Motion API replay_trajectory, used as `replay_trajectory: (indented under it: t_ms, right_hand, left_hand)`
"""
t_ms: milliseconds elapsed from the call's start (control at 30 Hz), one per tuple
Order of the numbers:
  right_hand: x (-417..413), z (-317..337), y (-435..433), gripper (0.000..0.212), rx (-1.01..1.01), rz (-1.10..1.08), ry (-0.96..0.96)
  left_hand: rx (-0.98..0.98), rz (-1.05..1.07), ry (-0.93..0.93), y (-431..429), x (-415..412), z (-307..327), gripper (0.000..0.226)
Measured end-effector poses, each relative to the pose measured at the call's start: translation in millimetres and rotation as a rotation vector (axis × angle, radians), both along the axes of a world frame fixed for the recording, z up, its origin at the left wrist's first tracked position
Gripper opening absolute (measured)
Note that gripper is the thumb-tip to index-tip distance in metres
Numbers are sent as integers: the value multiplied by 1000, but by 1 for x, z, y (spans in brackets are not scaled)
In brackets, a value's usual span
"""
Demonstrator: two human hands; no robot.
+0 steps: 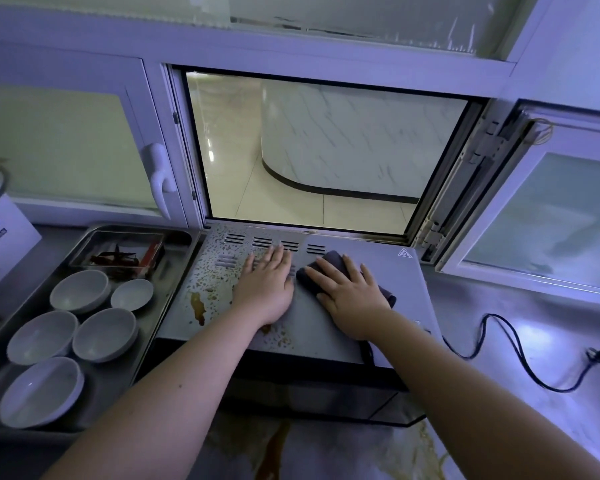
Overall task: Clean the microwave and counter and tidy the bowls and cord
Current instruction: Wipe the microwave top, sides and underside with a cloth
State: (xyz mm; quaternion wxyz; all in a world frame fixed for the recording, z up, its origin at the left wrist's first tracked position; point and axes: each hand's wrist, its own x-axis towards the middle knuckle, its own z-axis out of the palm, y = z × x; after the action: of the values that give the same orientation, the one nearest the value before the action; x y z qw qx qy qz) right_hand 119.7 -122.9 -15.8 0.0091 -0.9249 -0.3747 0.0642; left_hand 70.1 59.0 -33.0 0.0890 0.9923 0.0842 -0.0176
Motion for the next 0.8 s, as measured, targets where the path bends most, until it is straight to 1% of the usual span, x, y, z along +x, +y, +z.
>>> replay_trajectory:
  t_ms: [233,333,400,467,567,667,800]
  right_hand:
    - [-54,4,-40,50,17,25,47]
    - [-61,6,-63,51,21,7,57]
    - [-58,4,-75,51,24,-31,50]
    - [-48,2,-81,51,33,-74,48]
    - [-18,1,-81,50,59,-155,41]
    - [26,-1,-78,51,61,-252,26]
    - [84,0,-71,51,54,-354,42]
  left_hand:
    - [-6,-8,11,1,0,3,57]
    - [-28,17,35,-1,4,10,57]
    - [-7,27,13,-10,9,16,56]
    - [-16,-23,-24,-32,15,19,54]
    - [-42,-127,-6,-69,18,11,55]
    - [10,-109,1,-83,18,-1,61]
    - [27,-109,-19,-82,17,-5,61]
